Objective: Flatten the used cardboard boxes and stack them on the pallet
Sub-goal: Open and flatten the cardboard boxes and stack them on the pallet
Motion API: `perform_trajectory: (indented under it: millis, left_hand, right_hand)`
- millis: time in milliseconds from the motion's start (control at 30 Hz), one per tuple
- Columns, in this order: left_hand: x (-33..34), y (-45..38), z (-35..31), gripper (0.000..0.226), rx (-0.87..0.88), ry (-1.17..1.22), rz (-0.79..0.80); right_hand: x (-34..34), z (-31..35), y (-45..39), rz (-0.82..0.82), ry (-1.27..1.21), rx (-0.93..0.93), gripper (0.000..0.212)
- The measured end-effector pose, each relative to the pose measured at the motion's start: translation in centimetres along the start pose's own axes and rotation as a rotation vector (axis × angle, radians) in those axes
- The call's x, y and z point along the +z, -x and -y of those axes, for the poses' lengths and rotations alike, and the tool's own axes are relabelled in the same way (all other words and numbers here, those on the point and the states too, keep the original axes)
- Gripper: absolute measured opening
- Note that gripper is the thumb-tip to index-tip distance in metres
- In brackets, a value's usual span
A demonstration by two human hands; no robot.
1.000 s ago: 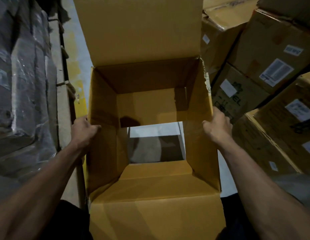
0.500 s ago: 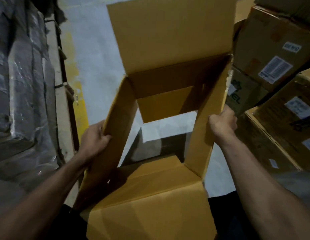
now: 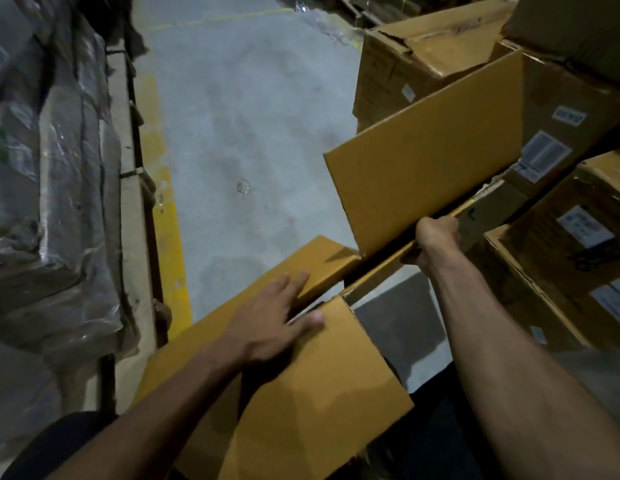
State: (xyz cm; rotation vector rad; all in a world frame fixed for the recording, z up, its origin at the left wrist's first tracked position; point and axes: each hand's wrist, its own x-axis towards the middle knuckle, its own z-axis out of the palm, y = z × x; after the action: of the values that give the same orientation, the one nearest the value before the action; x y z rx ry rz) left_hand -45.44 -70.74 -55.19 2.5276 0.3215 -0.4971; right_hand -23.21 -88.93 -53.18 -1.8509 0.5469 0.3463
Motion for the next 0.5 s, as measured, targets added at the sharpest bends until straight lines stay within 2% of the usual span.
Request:
perform_trajectory:
  millis: [100, 200, 267, 367, 500]
  left_hand:
    - [0.5, -2.1, -2.8, 0.111, 0.070, -0.075, -0.042]
    - [0.4, -4.5, -4.4, 0.110, 0.092, -0.116, -0.066]
    - [0.5, -5.6, -5.7, 0.092, 0.076, -0.128, -0.123]
    - [0.7, -6.5, -7.8, 0.051, 0.039, -0.182, -0.256]
    - [0.3, -7.1, -7.9, 0.037, 0.087, -0.145, -0.305]
  right_hand:
    - [0.1, 0.0, 0.1, 0.010, -0.013, 0.021, 0.036]
    - [-0.4, 0.2, -0.3, 0.035, -0.035, 0.031, 0.041]
    - [-0.8, 0.3, -0.3, 0.068, -0.066, 0.028, 0.041]
    - [-0.8, 0.3, -0.5, 0.102, -0.064, -0.007, 0.037]
    - [-1.0, 1.1, -0.3, 0.163, -0.033, -0.083, 0.035]
